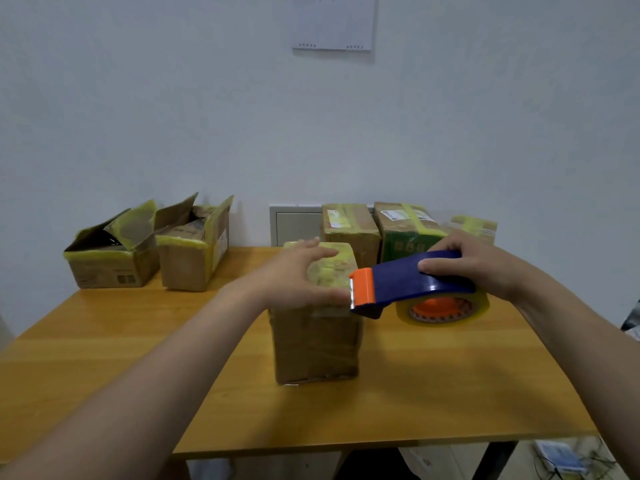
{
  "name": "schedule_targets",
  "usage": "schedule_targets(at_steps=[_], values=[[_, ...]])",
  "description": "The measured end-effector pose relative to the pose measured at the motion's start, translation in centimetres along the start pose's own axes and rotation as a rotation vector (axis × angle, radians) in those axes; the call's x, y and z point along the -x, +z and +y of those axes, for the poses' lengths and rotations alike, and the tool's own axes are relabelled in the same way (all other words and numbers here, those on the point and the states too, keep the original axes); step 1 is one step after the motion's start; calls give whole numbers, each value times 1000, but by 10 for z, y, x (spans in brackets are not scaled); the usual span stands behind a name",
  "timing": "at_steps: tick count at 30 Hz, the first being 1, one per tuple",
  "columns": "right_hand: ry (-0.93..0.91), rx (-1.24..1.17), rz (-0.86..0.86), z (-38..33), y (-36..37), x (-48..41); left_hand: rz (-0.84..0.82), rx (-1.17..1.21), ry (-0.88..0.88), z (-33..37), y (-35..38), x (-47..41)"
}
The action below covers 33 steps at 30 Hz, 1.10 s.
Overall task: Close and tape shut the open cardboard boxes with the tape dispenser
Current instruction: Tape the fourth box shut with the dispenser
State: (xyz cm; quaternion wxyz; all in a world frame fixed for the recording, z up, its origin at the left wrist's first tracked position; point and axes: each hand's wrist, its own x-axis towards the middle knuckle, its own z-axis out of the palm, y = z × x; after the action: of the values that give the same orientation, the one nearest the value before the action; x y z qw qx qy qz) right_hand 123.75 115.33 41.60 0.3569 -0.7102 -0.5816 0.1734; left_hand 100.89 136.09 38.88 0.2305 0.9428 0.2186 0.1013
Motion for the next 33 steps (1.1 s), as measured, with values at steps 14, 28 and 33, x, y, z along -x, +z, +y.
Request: schedule_targets(at_steps=[14, 28, 33], values=[[28, -60, -14, 16, -10, 6, -184, -370, 8, -23, 16, -21], [6, -110, 24, 27, -1, 14, -76, -322, -30, -1, 27, -34], [12, -100, 32, 39, -8, 13, -59, -312, -38, -7, 29, -31]])
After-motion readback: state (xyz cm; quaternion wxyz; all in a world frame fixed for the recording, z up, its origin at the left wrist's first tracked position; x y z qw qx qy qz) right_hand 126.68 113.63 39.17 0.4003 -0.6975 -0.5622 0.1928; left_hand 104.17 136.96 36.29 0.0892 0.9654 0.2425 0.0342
